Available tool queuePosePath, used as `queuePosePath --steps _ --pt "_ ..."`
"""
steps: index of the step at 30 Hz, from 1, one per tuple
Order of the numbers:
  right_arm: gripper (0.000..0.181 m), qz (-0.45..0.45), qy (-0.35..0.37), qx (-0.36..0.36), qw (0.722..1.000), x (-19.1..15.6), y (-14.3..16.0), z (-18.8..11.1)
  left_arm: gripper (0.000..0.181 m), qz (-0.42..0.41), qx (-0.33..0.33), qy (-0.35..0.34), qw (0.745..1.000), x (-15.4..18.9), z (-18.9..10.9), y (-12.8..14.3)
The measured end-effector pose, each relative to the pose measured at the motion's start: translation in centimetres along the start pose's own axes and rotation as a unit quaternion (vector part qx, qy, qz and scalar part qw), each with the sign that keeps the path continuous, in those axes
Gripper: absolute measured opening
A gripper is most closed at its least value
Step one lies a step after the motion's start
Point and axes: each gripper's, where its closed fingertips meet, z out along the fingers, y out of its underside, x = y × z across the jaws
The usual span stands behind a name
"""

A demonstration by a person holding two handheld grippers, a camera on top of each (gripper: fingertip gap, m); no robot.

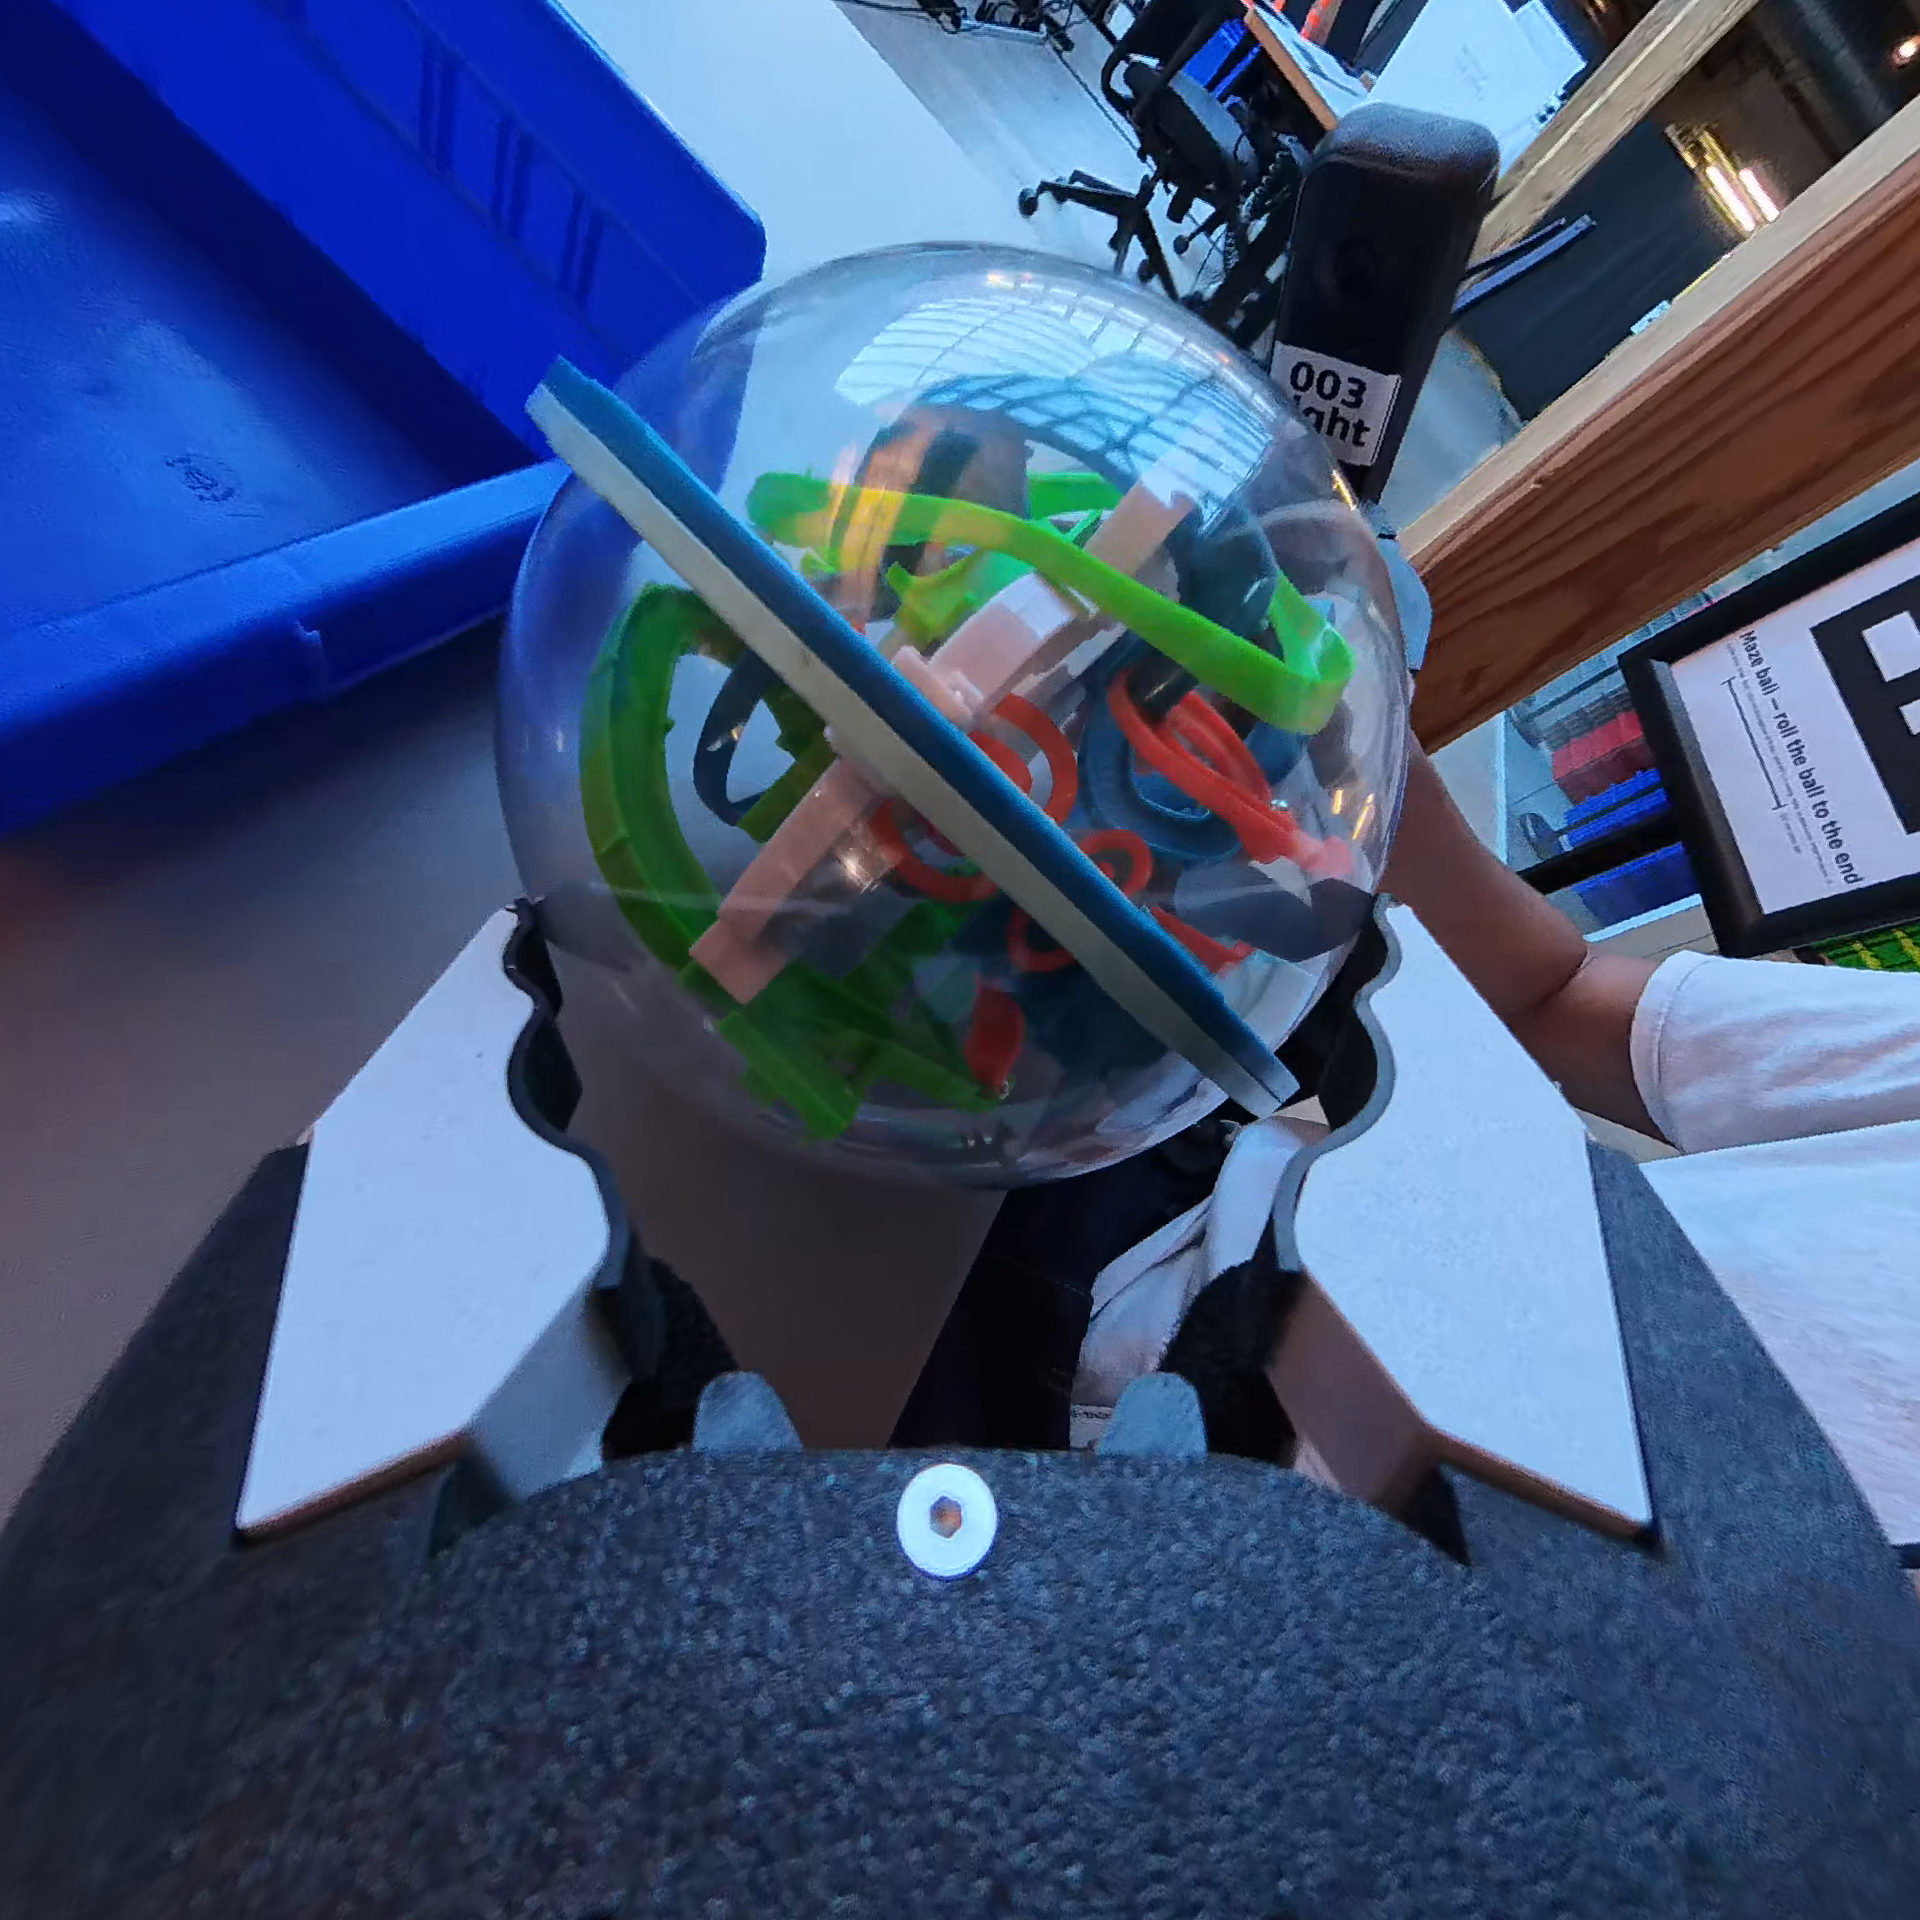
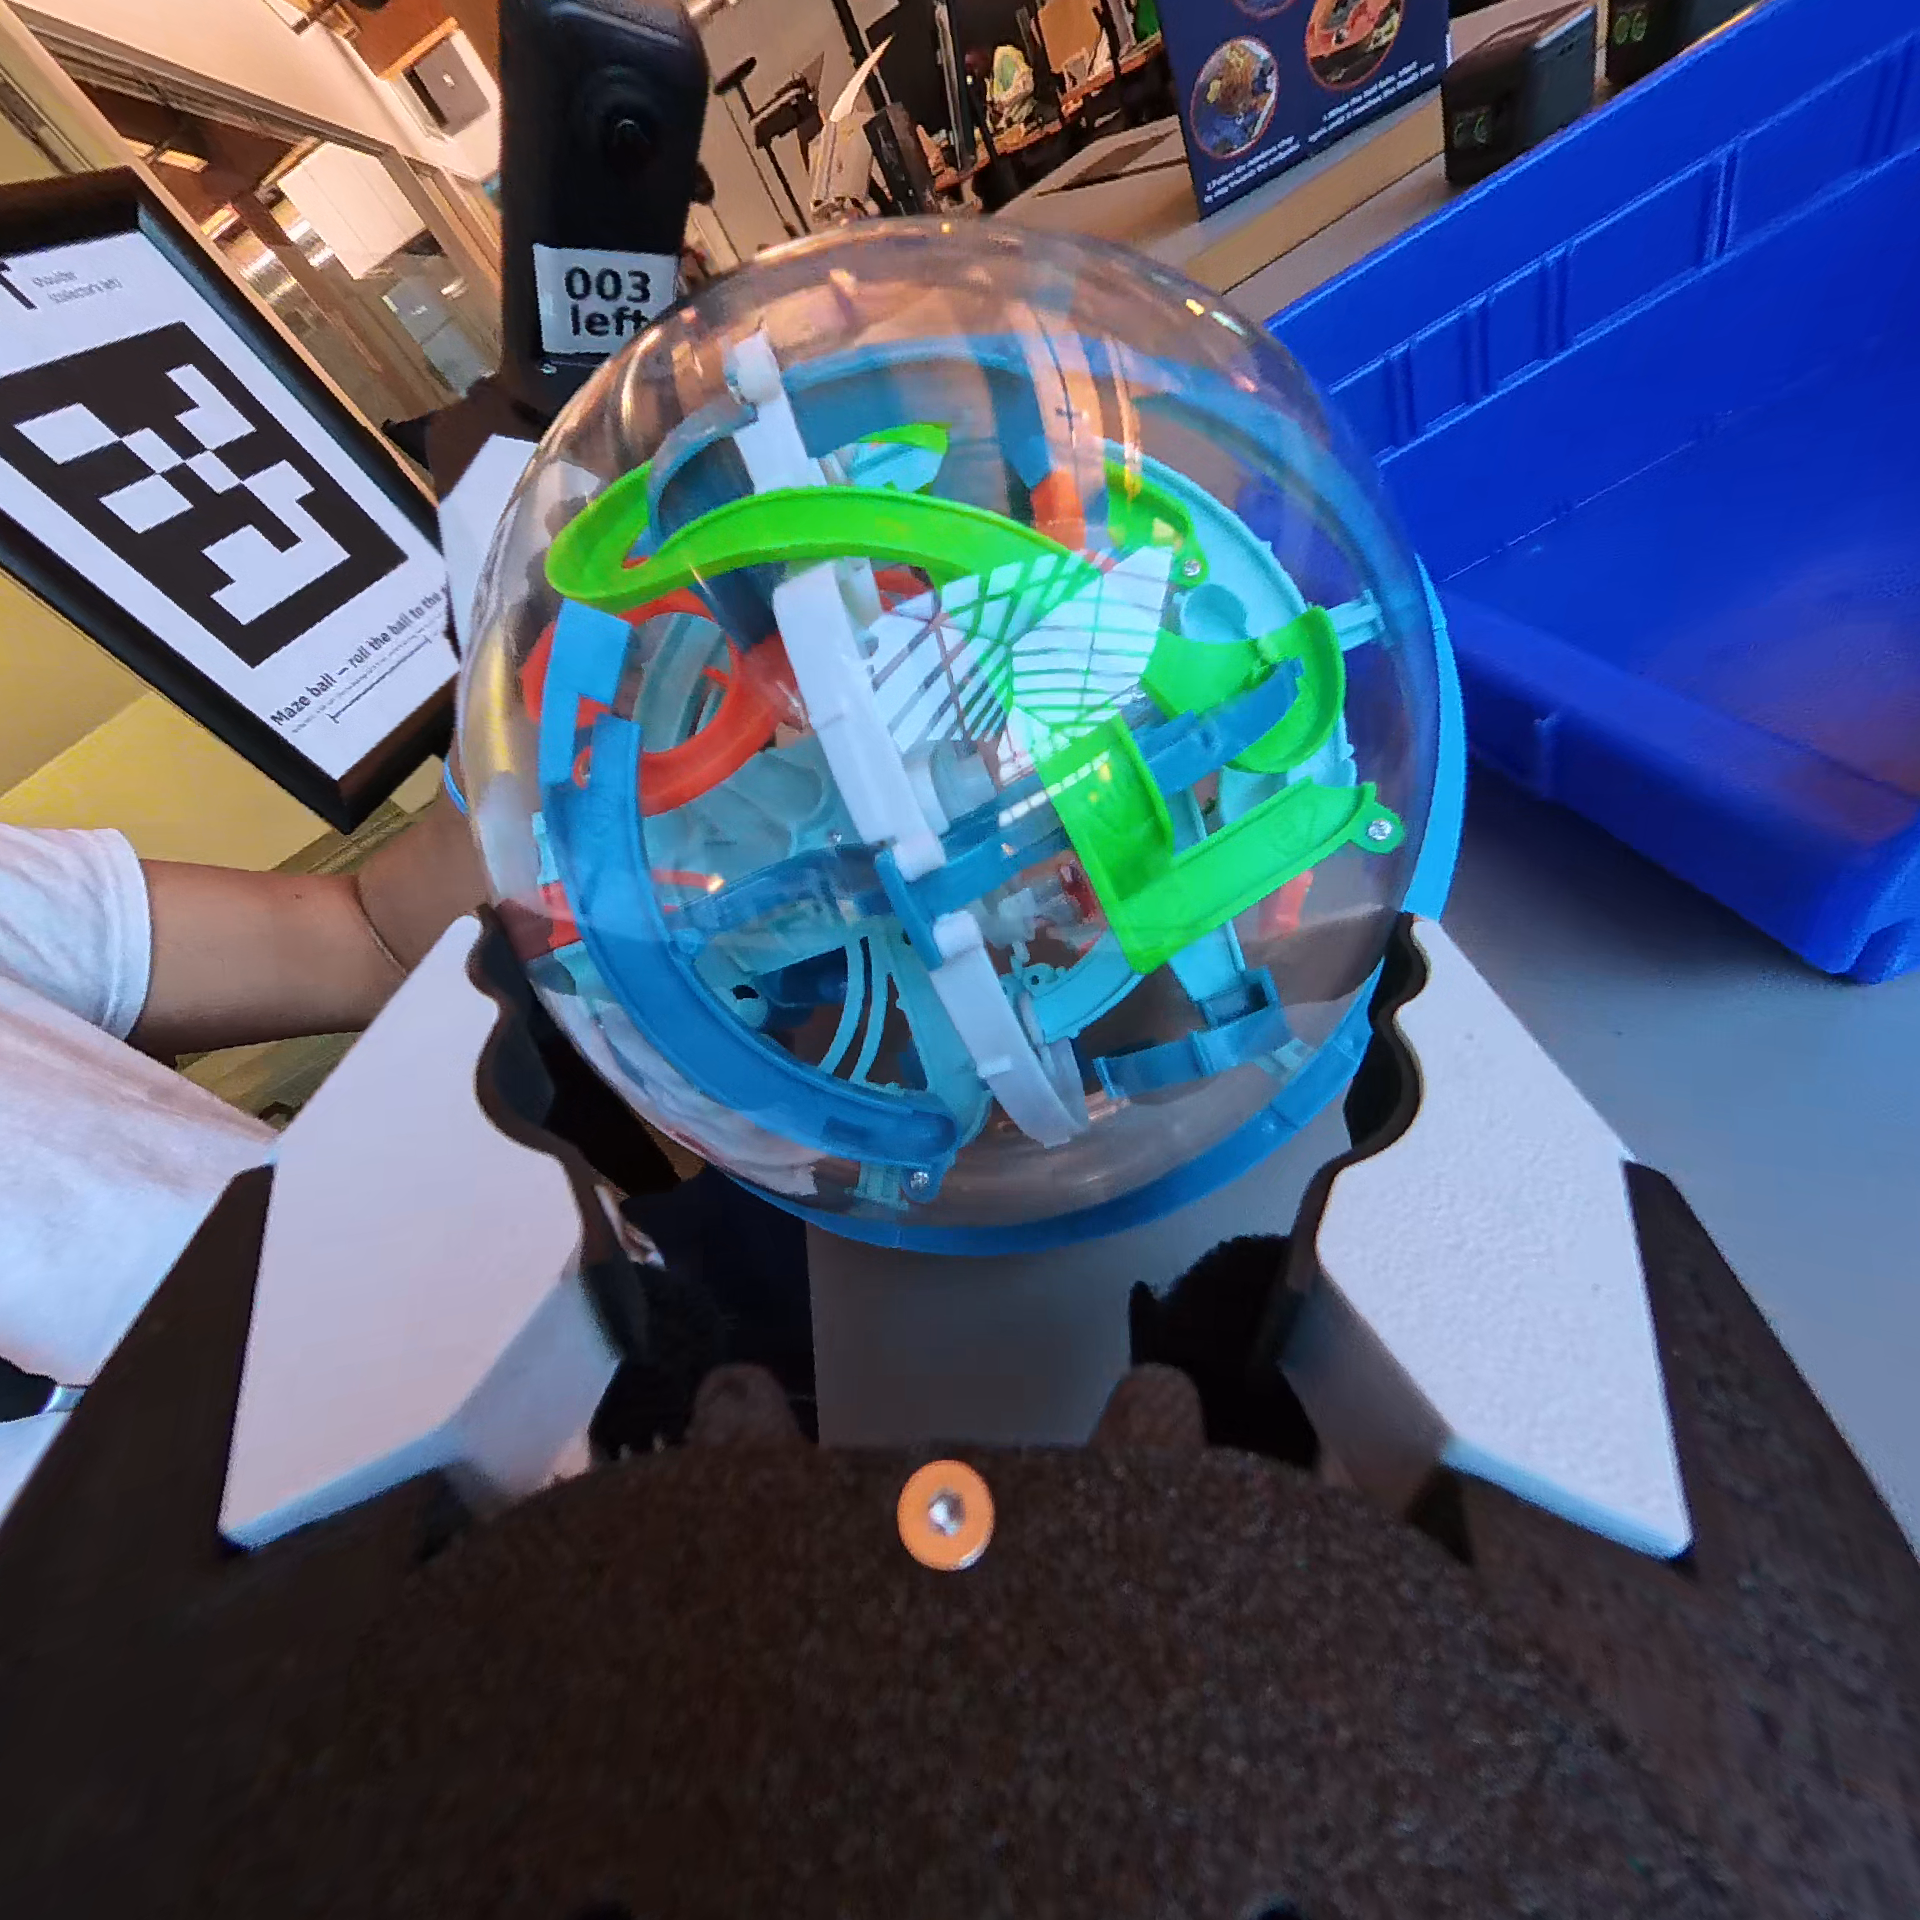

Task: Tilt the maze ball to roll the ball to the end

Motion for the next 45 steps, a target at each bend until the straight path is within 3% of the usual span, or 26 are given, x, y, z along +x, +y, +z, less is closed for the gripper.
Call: queuePosePath --steps 10,29,37,45 --pt "0.154 0.013 -0.008 0.003 1.0 0.0 0.0 0.1 0.145 -0.009 -0.001 -0.007 1.0 0.0 -0.1 -0.1" --pt "0.154 -0.015 0.03 -0.029 0.999 -0.4 -1.0 -1.2 0.145 -0.046 -0.04 0.071 0.996 0.8 1.1 1.9" --pt "0.154 0.001 0.021 -0.014 1.0 -0.3 -1.0 -1.2 0.145 -0.058 -0.039 0.063 0.996 0.9 1.1 1.6" --pt "0.154 -0.002 0.002 -0.005 1.0 -0.2 -0.2 -0.8 0.145 -0.015 -0.034 0.008 0.999 0.7 0.5 0.9"
